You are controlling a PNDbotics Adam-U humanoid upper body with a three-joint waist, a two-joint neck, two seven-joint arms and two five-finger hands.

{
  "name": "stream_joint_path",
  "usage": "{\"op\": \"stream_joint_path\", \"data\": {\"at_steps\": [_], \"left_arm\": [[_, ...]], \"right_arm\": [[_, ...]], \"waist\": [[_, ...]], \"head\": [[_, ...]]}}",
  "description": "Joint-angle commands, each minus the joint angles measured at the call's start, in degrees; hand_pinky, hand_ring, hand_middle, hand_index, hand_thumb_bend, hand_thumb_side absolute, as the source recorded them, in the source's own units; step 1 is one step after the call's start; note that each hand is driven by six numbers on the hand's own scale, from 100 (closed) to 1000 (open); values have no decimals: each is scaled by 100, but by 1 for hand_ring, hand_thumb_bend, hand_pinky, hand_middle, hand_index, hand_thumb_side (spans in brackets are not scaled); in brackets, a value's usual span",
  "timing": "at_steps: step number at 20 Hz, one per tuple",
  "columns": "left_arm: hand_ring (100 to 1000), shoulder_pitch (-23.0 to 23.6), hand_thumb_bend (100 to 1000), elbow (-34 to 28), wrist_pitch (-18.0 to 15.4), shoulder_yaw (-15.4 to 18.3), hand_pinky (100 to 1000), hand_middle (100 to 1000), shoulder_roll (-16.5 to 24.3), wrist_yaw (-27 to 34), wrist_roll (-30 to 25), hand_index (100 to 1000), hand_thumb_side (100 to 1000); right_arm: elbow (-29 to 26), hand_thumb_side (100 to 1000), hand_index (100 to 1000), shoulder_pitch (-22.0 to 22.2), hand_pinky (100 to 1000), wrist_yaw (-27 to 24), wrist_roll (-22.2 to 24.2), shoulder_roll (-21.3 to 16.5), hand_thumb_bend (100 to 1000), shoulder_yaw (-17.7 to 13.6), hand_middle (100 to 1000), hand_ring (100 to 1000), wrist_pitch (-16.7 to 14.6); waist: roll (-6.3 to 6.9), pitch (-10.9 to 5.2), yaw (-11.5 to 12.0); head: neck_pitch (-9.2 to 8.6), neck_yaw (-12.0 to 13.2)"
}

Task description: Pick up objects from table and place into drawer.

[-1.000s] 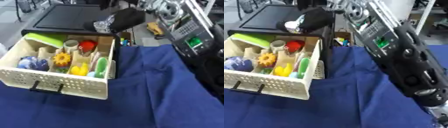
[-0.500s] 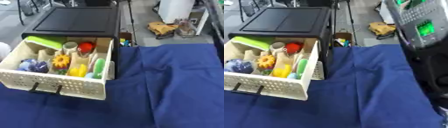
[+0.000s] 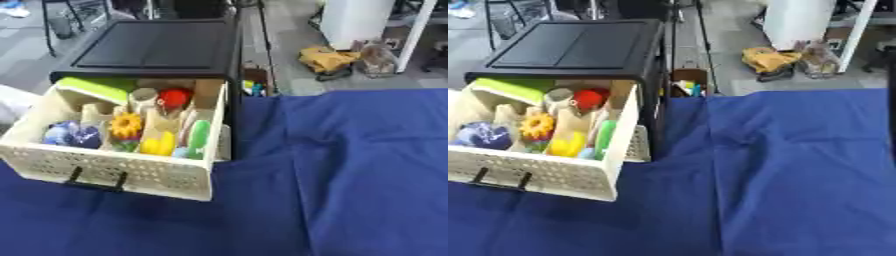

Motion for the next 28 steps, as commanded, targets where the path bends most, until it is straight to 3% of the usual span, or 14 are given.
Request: {"op": "stream_joint_path", "data": {"at_steps": [1,8,15,22,28], "left_arm": [[589,214,179,-71,255,153,418,635,600,-265,-170,783,1000],[566,969,176,-71,641,-176,389,698,1528,-838,-735,820,1000],[549,1054,155,-71,985,-811,372,702,2386,-1449,-1346,846,1000],[531,1170,169,-71,1155,-1382,354,687,2438,-2072,-1969,857,1000],[495,1248,169,-71,1124,-1369,324,592,2287,-2607,-2481,851,1000]], "right_arm": [[-104,833,751,34,674,-283,-265,-277,231,-274,621,732,-124],[-104,814,744,354,676,-638,-838,-482,220,-439,625,739,-449],[-104,810,740,622,676,-544,-1449,-565,222,-380,622,737,-488],[-104,807,738,760,676,-385,-2072,-650,223,-208,621,736,-502],[-104,806,738,877,677,-234,-2606,-724,225,-43,620,736,-471]], "waist": [[27,-125,20],[115,-193,32],[133,-235,47],[127,-258,32],[117,-287,57]], "head": [[39,18],[58,26],[46,44],[30,66],[40,71]]}}
